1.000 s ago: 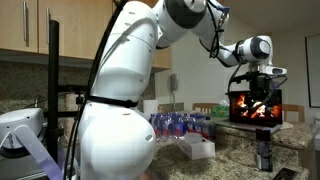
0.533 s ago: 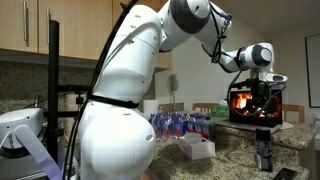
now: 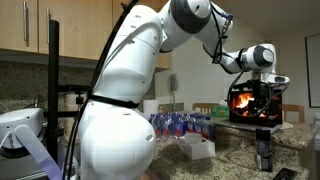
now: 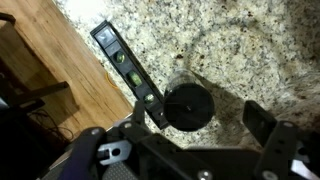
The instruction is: Pick up the seal tape and the other two objects and place them on top of the box over the counter
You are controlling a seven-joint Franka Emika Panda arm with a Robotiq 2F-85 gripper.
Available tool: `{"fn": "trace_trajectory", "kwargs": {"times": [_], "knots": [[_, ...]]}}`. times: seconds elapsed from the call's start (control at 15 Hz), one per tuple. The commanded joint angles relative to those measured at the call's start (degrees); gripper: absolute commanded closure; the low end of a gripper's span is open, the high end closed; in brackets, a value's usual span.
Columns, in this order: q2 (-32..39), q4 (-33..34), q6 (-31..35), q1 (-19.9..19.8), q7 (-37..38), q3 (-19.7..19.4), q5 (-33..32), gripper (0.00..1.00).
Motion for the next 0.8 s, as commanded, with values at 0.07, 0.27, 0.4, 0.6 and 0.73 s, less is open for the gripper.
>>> {"fn": "trace_trajectory", "kwargs": {"times": [0.07,0.27,0.4,0.6,0.73], "knots": [[0.83,-1.53,-0.6,0.41,1.3,-0.19,-0.48,0.0],[1.55,-1.77,-0.8,0.55,1.55,-0.29,-0.58,0.0],[2.02,-1.6,-1.16,0.56,1.36,-0.32,-0.67,0.0],[2.26,-1.62,-1.67,0.56,1.21,-0.31,-0.58,0.0],[2.26,-1.68,-1.71,0.65,1.3,-0.39,-0.95,0.22]]}}
